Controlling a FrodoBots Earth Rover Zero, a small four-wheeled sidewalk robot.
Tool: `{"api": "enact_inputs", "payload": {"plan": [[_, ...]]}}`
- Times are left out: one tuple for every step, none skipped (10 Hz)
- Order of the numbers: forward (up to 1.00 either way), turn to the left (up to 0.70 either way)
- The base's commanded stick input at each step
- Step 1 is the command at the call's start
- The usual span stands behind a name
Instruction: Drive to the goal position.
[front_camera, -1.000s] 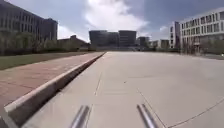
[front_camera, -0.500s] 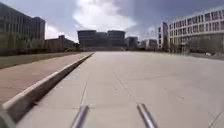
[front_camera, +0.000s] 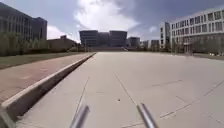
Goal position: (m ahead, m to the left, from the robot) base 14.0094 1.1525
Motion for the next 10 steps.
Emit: {"api": "enact_inputs", "payload": {"plan": [[0.7,0.33],[0.7,0.14],[0.7,0.0],[0.7,0.0],[0.7,0.0],[0.7,0.0],[0.7,0.0],[0.7,0.0],[0.7,0.0],[0.7,0.0]]}}
